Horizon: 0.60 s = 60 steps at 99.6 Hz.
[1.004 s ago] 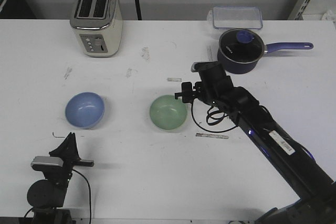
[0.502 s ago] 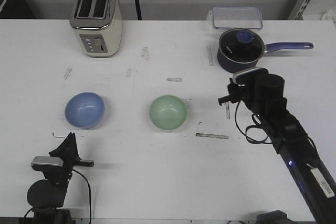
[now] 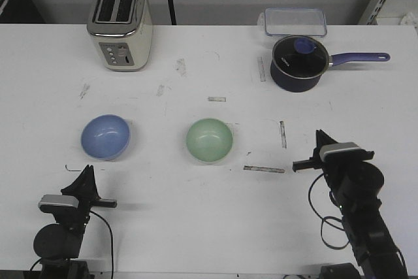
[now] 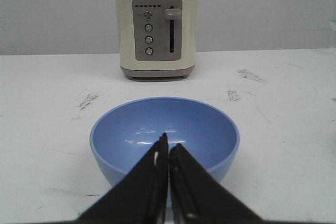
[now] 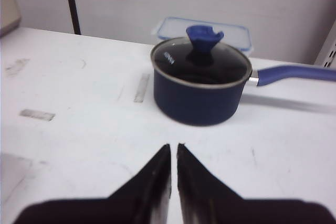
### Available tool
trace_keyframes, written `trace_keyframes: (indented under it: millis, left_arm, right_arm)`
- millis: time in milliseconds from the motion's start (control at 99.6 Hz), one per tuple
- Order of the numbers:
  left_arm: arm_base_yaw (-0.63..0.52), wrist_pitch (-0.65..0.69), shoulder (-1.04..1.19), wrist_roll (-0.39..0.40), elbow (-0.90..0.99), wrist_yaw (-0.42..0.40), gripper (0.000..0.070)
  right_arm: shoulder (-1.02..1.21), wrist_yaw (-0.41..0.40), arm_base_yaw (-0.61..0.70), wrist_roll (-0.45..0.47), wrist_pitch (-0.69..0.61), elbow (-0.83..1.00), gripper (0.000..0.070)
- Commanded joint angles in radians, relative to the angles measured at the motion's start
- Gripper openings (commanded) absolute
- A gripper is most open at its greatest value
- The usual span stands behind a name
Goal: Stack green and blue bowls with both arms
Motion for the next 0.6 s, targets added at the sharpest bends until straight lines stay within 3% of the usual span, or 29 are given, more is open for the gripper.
trace_keyframes:
  millis: [0,171,592]
  left_arm:
    - [0.002,0.011,-0.002,-0.002,-0.022,0.001,0.0002]
    - [0.002,0.011,-0.002,-0.002,-0.022,0.001,0.0002]
    - [0.002,0.011,-0.002,-0.002,-0.022,0.001,0.0002]
  right_arm:
    - [-0.052,0.001,0.002,0.041,0.01,-0.042,0.0013]
    - [-0.218,0.002,0.002,0.04,-0.009,-0.133,0.0013]
    - [-0.495,0.001,0.002,0.04,-0.054,-0.134,0.0013]
